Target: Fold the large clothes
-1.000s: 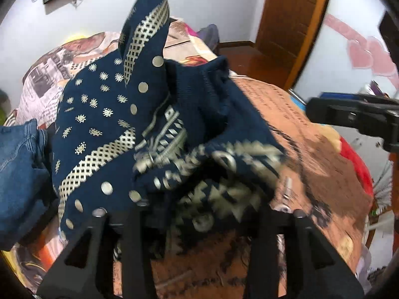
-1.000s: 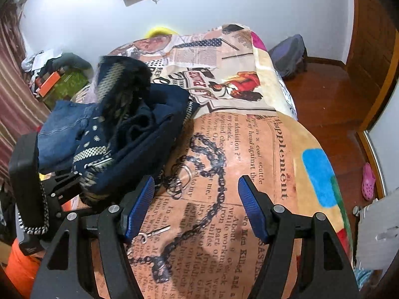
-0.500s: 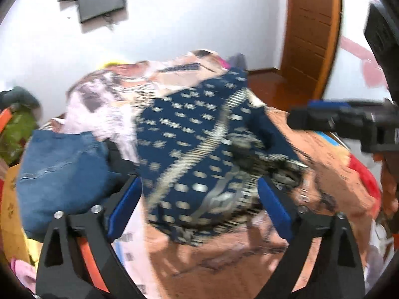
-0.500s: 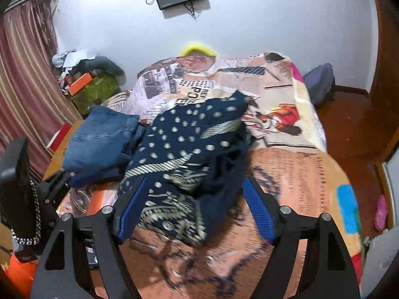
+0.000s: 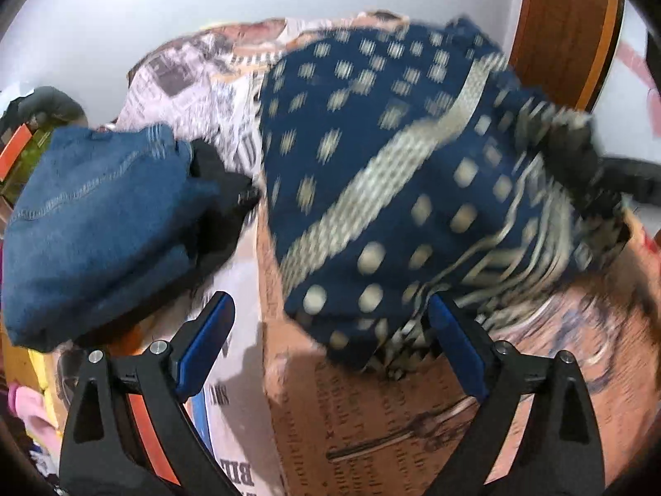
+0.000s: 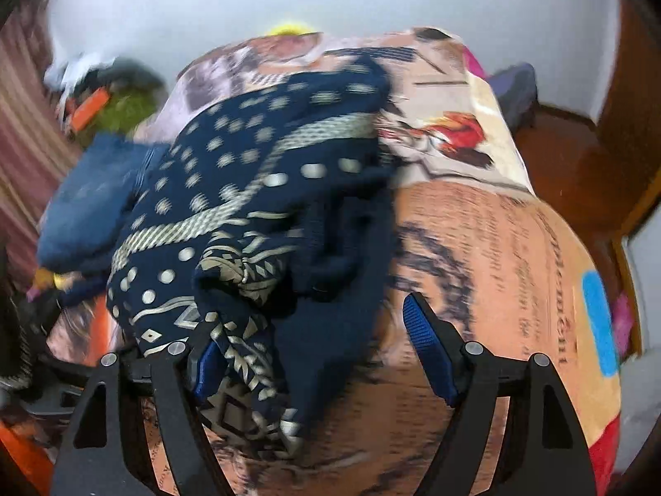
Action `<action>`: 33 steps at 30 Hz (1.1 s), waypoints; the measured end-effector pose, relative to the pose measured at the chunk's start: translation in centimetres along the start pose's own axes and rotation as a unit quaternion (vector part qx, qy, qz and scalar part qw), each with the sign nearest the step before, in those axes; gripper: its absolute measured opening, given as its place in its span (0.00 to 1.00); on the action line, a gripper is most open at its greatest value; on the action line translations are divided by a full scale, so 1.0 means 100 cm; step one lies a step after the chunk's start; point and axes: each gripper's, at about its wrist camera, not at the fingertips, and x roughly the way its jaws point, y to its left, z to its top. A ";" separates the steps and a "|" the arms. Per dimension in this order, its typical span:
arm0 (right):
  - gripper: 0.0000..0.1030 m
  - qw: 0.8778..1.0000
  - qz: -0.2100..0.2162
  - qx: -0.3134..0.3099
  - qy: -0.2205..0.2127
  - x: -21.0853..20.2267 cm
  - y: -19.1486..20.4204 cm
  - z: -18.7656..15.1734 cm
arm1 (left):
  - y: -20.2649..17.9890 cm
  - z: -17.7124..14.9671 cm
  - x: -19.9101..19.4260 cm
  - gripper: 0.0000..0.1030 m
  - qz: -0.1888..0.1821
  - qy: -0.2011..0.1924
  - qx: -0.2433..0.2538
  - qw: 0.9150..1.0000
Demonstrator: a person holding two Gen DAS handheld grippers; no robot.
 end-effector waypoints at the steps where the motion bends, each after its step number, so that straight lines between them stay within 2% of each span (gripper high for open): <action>1: 0.73 1.000 0.008 0.014 0.001 -0.002 -0.007 -0.001 | 0.001 -0.006 0.006 0.92 0.006 0.015 0.001 1.000; 4: 0.73 0.998 0.021 0.064 -0.008 -0.015 -0.037 -0.007 | 0.004 -0.018 0.009 0.92 0.019 0.022 0.006 1.000; 8: 0.73 0.996 0.003 0.083 -0.008 -0.029 -0.052 -0.016 | 0.014 -0.027 -0.004 0.92 0.026 0.015 -0.005 1.000; 11: 0.73 0.998 -0.050 0.043 0.014 -0.031 -0.047 -0.019 | 0.022 -0.025 -0.029 0.92 0.032 -0.011 -0.013 0.999; 13: 0.73 0.999 -0.047 0.011 0.011 -0.037 -0.041 -0.021 | 0.026 -0.020 -0.047 0.92 0.048 -0.041 -0.013 0.998; 17: 0.73 0.999 -0.029 0.014 -0.016 -0.059 -0.035 -0.014 | 0.036 -0.001 -0.071 0.92 0.060 -0.083 -0.027 0.994; 20: 0.73 0.999 -0.003 0.027 -0.041 -0.073 -0.029 -0.001 | 0.048 0.017 -0.077 0.92 0.046 -0.102 -0.046 0.993; 25: 0.77 0.998 0.037 0.027 -0.042 -0.064 -0.009 0.020 | 0.062 0.045 -0.064 0.92 0.019 -0.101 -0.070 0.992; 29: 0.77 0.998 0.067 0.017 -0.011 -0.030 0.007 0.026 | 0.064 0.055 -0.043 0.92 -0.030 -0.072 -0.092 0.993; 33: 0.77 0.997 0.065 0.034 0.031 0.008 0.005 0.027 | 0.069 0.061 -0.007 0.92 -0.085 -0.034 -0.116 0.989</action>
